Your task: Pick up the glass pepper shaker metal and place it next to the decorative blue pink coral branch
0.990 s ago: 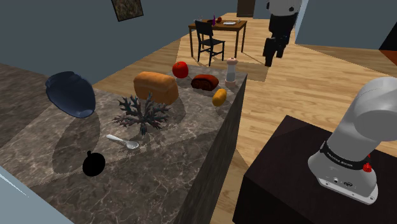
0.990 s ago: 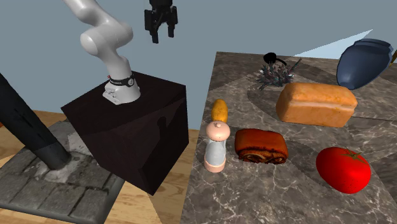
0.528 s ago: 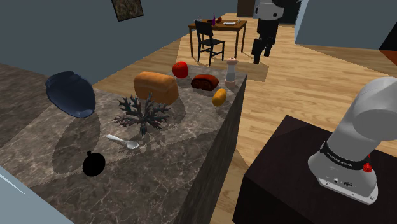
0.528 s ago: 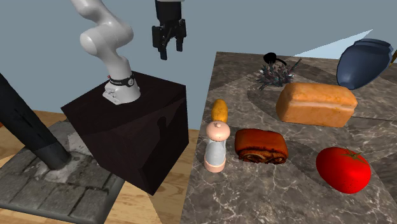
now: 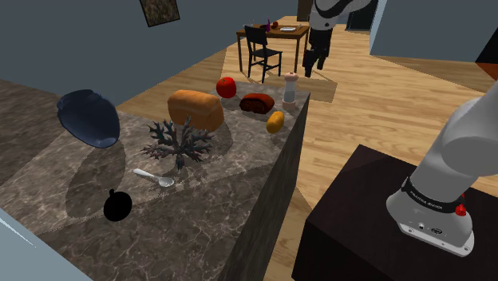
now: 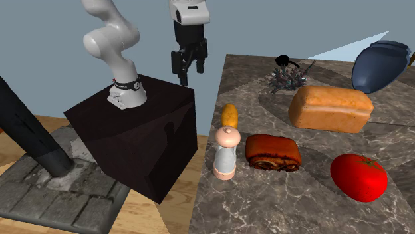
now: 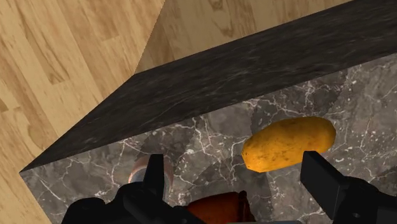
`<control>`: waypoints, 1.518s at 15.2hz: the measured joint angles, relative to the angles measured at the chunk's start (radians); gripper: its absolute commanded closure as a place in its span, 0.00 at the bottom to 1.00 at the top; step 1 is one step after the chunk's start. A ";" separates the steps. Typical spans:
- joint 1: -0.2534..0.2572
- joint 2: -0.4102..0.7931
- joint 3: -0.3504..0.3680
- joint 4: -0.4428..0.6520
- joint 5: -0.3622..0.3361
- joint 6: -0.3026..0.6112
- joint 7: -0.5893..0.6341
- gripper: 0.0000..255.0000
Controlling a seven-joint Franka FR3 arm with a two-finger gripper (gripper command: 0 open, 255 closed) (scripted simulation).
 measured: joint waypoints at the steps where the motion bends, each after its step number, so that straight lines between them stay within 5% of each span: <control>1: -0.001 0.038 -0.008 0.029 0.010 0.012 -0.015 0.00; 14: -0.084 0.513 -0.058 0.492 0.186 0.048 -0.226 0.00; 23: -0.091 0.567 -0.051 0.468 0.206 0.125 -0.241 0.00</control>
